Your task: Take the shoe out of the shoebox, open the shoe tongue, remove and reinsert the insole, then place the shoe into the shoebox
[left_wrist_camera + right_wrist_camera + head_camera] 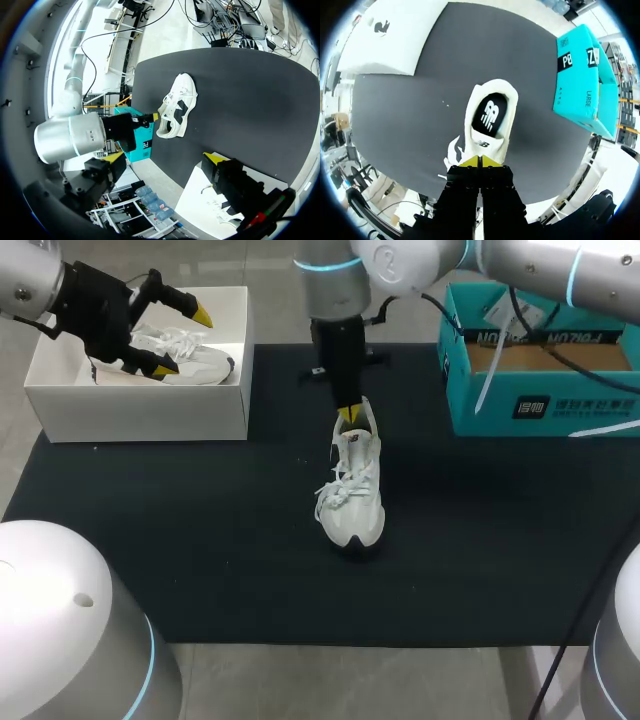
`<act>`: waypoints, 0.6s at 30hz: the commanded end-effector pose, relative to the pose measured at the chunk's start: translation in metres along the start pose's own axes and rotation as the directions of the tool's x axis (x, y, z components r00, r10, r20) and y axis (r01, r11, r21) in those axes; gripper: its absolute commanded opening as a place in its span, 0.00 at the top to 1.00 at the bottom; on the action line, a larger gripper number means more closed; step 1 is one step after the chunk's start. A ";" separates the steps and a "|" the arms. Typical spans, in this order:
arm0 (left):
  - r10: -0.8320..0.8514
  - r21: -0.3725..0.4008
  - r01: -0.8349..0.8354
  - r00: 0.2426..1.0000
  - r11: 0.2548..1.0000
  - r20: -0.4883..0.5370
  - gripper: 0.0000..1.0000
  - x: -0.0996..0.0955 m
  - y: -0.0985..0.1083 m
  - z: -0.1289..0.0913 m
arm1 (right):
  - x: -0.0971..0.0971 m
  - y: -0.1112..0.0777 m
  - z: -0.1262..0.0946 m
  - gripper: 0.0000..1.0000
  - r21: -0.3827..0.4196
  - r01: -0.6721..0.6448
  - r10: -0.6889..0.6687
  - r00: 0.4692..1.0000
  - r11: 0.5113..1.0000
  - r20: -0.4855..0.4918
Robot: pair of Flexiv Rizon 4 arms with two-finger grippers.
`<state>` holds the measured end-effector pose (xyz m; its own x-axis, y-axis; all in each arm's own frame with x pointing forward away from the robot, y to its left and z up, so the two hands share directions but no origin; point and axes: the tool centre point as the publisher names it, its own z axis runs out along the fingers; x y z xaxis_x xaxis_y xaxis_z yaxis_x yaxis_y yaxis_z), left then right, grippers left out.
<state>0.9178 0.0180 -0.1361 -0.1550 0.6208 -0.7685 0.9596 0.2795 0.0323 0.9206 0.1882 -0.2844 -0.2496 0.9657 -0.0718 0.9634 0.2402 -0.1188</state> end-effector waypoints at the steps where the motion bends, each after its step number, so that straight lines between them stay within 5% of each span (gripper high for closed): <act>1: 0.000 -0.001 0.000 1.000 1.000 -0.003 0.00 0.000 0.000 0.000 | -0.009 -0.002 -0.019 1.00 -0.379 0.631 -0.689 0.725 0.677 -0.023; 5: 0.000 -0.001 0.000 1.000 1.000 -0.003 0.00 0.000 0.000 0.000 | -0.008 0.019 -0.021 1.00 -0.487 0.787 -0.902 0.431 0.378 -0.005; 18: 0.000 -0.001 0.000 1.000 1.000 -0.003 0.00 0.000 0.000 0.000 | -0.011 0.055 -0.018 1.00 -0.439 0.899 -1.000 -0.016 -0.006 -0.019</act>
<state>0.9178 0.0179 -0.1361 -0.1549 0.6208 -0.7685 0.9596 0.2795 0.0323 0.9729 0.1988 -0.2684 -0.7334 0.6782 0.0458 0.6778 0.7246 0.1247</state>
